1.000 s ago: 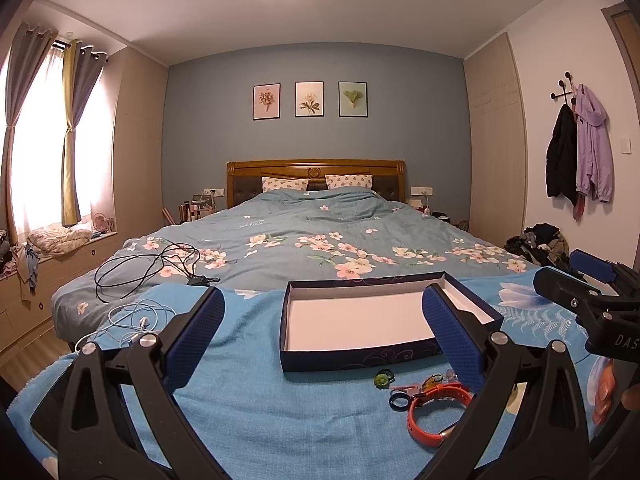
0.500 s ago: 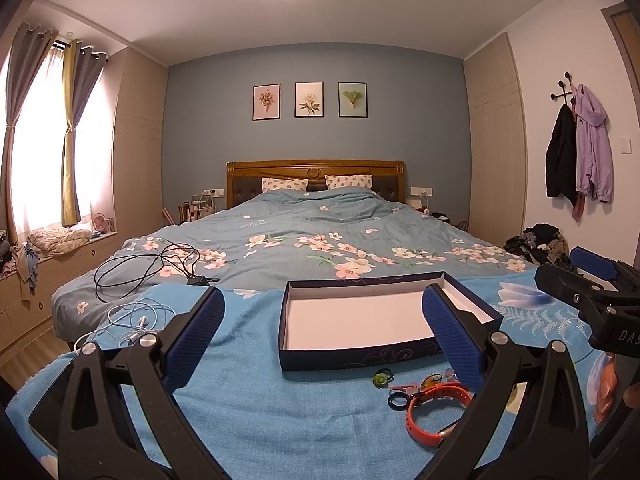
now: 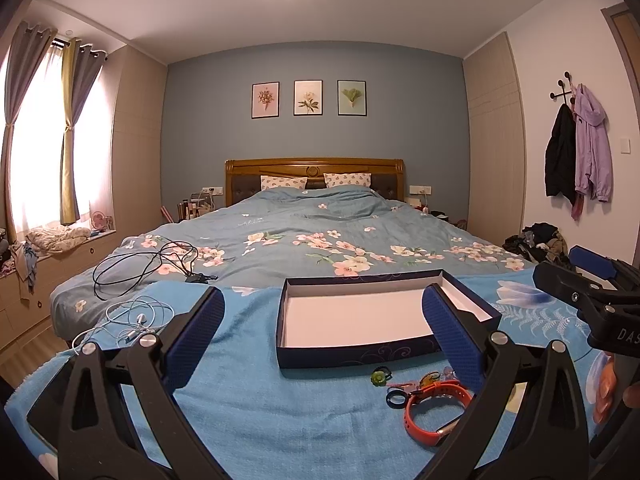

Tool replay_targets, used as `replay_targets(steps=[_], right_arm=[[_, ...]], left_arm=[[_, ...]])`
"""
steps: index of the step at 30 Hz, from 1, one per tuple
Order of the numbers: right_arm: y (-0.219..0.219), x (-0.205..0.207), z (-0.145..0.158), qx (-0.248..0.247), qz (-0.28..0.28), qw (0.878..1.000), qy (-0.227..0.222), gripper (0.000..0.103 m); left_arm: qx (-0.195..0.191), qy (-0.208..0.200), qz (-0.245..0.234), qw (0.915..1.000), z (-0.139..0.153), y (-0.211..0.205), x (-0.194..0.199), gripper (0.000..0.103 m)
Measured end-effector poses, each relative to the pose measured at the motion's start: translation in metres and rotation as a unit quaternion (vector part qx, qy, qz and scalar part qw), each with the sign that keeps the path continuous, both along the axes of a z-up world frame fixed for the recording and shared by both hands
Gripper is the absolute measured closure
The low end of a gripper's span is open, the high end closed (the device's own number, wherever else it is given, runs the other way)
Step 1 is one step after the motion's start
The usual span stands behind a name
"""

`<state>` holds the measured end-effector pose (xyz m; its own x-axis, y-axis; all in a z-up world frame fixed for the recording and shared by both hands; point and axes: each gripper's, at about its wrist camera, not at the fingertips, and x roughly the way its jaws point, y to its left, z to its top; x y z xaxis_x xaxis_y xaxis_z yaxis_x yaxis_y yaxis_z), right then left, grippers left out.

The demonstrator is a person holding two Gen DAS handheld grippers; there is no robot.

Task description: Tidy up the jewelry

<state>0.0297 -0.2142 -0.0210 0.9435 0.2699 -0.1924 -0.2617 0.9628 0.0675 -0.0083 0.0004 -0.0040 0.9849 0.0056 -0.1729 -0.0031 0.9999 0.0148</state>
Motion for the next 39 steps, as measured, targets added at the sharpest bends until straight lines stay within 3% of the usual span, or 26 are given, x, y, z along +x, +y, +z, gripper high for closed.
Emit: replay_targets(steps=[39], right_arm=[[0.0017, 0.0034, 0.0005, -0.001, -0.003, 1.000, 0.008, 0.006]], left_arm=[[0.001, 0.004, 0.007, 1.0000, -0.0001, 0.0003, 0.0030, 0.006]])
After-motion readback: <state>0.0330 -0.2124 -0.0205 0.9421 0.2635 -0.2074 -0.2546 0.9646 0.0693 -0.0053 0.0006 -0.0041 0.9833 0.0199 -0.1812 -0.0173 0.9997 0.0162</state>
